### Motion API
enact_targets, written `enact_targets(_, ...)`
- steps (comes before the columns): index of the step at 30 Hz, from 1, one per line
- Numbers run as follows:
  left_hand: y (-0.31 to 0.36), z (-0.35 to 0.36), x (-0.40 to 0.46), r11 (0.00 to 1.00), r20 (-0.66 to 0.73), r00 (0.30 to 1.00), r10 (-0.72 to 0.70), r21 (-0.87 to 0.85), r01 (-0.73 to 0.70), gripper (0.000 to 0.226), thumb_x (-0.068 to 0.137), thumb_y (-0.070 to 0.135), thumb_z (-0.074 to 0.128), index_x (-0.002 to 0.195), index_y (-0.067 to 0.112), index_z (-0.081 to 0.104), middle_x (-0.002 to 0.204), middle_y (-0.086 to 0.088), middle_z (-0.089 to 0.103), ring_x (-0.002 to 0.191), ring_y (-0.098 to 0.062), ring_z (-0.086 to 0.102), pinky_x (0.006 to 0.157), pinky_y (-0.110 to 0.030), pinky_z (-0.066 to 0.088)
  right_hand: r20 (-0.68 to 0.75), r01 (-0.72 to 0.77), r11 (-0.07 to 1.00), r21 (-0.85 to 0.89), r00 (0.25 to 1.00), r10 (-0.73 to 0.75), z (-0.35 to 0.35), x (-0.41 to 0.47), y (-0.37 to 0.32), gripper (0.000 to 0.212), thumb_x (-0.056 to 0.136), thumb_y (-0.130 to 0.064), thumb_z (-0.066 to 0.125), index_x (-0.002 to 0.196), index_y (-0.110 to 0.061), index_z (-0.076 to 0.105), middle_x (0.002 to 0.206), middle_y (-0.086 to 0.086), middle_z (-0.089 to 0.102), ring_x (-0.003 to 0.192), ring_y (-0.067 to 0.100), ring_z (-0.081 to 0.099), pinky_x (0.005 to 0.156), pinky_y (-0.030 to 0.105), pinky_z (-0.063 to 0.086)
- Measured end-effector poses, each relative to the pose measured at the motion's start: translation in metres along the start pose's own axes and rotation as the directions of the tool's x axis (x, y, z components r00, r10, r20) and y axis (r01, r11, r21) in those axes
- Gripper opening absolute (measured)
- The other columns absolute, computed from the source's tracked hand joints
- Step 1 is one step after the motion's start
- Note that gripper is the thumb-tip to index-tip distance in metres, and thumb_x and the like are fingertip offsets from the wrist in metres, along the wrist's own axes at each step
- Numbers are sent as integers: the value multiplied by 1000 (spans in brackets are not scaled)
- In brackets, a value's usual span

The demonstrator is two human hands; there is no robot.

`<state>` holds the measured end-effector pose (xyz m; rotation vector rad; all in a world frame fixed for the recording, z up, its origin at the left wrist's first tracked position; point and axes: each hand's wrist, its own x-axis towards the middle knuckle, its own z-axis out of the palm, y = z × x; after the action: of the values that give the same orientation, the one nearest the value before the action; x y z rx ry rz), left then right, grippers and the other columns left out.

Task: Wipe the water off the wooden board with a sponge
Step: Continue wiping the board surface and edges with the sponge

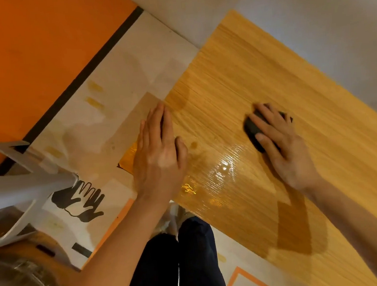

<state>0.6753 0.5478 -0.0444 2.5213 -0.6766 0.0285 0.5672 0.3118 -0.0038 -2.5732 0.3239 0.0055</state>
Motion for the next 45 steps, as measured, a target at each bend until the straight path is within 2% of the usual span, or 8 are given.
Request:
enact_targets(4, 0, 1, 0, 999, -30, 999, 25, 38, -24, 55, 105, 19, 41, 154, -3, 34, 162, -19, 33, 151, -28, 31, 127, -44, 22, 50, -15, 1000, -13, 999, 16, 0, -45, 0, 46, 101, -19, 40, 147, -15, 38, 160, 0, 24, 150, 23, 11, 118, 61, 10)
enact_targets(12, 0, -1, 2, 1000, -13, 1000, 3, -18, -3, 56, 104, 19, 41, 155, -1, 33, 161, -17, 33, 151, -28, 31, 127, -36, 14, 32, 161, 986, -29, 987, -160, 30, 102, -30, 42, 105, -23, 38, 147, -17, 41, 158, 4, 29, 150, 25, 14, 119, 42, -1)
enact_targets(19, 0, -2, 3, 999, 34, 999, -41, 4, 40, 59, 104, 26, 35, 157, 0, 30, 164, -14, 29, 151, -27, 30, 126, -22, 1, 204, 177, 984, -2, 964, -173, -12, -35, 11, 46, 101, -19, 39, 147, -14, 38, 160, 1, 25, 150, 24, 13, 118, 59, 10)
enact_targets(23, 1, -3, 4, 998, 71, 995, -69, 13, 68, 62, 104, 29, 34, 159, 5, 25, 167, -9, 22, 154, -22, 24, 124, -18, -3, 202, 230, 973, 7, 953, -226, 0, -4, -4, 45, 101, -23, 39, 145, -14, 41, 158, 4, 28, 150, 26, 15, 119, 58, 9)
enact_targets(30, 2, -5, 3, 999, 14, 999, -33, 21, 33, 56, 105, 24, 45, 154, -1, 36, 162, -13, 34, 150, -26, 35, 125, -43, 26, 118, 282, 952, 120, 948, -296, 35, 70, -34, 38, 99, -18, 53, 137, -15, 54, 151, 5, 41, 147, 28, 22, 120, 54, 6)
enact_targets(36, 0, -3, 2, 998, 32, 998, -48, 42, 46, 58, 106, 29, 40, 155, 0, 34, 163, -12, 32, 151, -27, 33, 128, -31, 13, 171, 293, 950, 110, 936, -309, 0, -56, 8, 42, 100, -23, 45, 140, -15, 48, 155, 3, 36, 149, 24, 19, 118, 59, 15)
enact_targets(42, 6, -13, -13, 994, -16, 995, -102, 35, 102, 53, 106, 22, 40, 152, -4, 38, 161, -18, 35, 151, -34, 31, 128, -46, 15, 202, 459, 882, 106, 858, -471, 28, 49, -16, 41, 101, -26, 45, 139, -14, 51, 153, 4, 39, 147, 25, 21, 121, 52, 8)
enact_targets(45, 11, -19, -38, 966, -69, 964, -257, 18, 259, 52, 105, 21, 40, 152, -1, 39, 161, -16, 34, 151, -30, 28, 126, -52, 20, 115, 357, 932, 62, 925, -362, 23, 104, -10, 40, 102, -25, 46, 141, -16, 49, 154, 5, 38, 147, 27, 22, 119, 52, 7)
